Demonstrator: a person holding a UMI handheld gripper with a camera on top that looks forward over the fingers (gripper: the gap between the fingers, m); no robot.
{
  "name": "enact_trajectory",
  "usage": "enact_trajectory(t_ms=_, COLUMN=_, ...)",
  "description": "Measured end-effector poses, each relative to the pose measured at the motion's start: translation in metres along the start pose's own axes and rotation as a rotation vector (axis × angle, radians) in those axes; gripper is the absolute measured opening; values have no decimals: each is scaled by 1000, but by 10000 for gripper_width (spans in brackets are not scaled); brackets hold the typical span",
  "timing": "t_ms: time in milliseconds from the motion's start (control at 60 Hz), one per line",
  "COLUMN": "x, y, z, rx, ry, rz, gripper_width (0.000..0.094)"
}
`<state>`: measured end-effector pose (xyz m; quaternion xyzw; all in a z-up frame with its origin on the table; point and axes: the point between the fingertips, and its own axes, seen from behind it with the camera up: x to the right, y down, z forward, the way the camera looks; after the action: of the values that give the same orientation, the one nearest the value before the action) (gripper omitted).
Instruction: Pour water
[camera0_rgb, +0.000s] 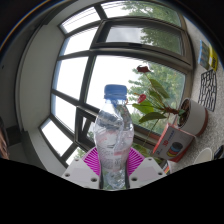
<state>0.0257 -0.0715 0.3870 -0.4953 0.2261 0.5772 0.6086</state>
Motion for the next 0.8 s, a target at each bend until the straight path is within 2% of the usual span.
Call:
enact_trajectory(t_ms=117, x=-21, y=-67, z=-4, rx=38, ry=94, rz=-568, gripper_width=283)
enact_trajectory(t_ms=217, x=-3, y=-106, z=-18, rx=56, ry=199, rz=-909, gripper_width=285)
enact_trajectory(t_ms=350, x=59, y=-147, z=-50, rx=10, ry=378, rz=-1187, gripper_width=283)
enact_trajectory(t_ms=533, x=184, y=-151, z=-105, rx=-159, ry=571, rz=-1317, gripper_width=285)
enact_trajectory(t_ms=667, x=269, y=-135, z=-137, rx=-262, ry=632, rz=-1262, gripper_width=285)
enact_trajectory(t_ms=800, x=321, y=-128, z=-160, rx=-313, ry=684, rz=-1214, gripper_width=286)
